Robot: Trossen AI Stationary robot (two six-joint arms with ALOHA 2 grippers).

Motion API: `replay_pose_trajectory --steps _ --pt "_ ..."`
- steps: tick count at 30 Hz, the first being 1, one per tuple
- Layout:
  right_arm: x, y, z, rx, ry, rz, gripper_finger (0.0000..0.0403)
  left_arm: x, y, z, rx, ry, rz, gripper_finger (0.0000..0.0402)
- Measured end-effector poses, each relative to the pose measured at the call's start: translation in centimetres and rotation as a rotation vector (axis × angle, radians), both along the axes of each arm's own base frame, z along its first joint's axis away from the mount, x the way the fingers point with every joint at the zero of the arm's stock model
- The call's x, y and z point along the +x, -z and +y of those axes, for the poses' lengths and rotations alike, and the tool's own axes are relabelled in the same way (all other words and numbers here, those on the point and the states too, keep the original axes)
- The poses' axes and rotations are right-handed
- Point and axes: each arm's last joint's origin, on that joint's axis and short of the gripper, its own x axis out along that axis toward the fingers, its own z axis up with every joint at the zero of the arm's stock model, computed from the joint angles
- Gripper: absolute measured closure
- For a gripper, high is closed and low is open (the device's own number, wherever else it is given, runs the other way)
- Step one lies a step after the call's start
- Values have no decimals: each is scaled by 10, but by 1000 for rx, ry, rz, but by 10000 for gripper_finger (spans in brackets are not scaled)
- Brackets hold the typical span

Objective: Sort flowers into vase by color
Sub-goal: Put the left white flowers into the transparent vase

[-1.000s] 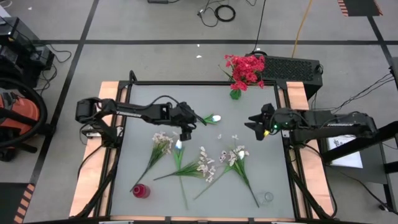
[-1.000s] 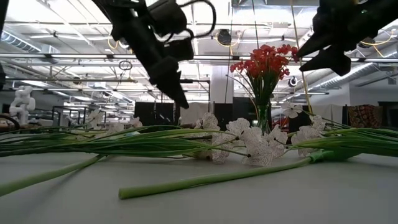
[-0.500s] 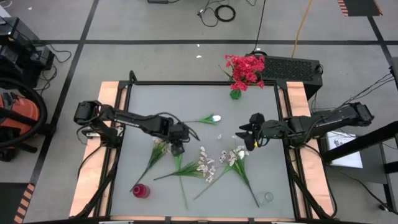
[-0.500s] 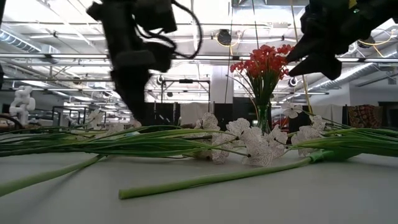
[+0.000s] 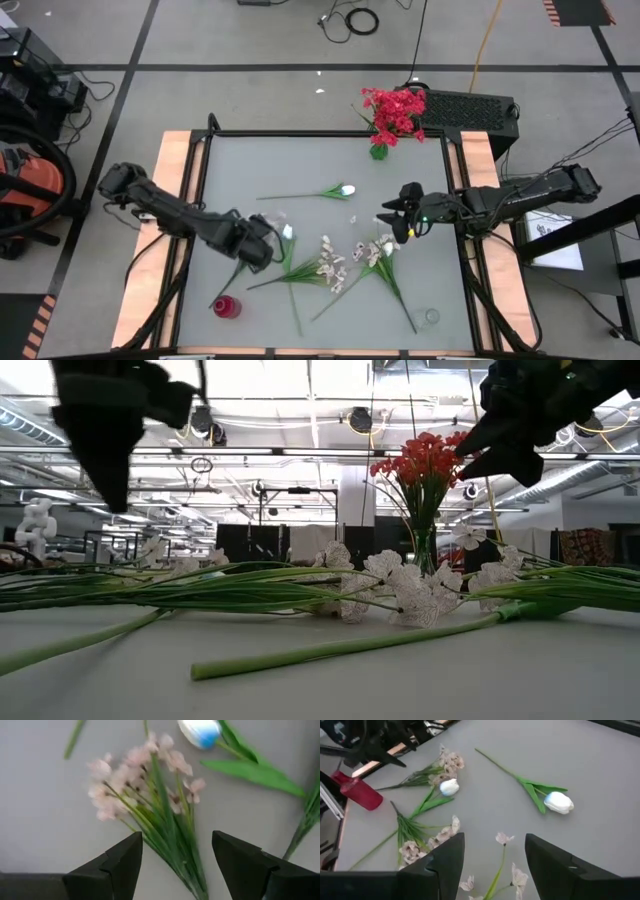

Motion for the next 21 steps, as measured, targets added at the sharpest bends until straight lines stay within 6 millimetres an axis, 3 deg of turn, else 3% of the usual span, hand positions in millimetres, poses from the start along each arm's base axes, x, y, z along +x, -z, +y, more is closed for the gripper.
replay_pose_trajectory --steps 8,21 --pt "5 -6 1 12 -4 -80 202 -14 27 -3 18 -108 15 155" --pt "15 -2 15 34 -52 -101 202 -29 71 2 -46 -135 3 155"
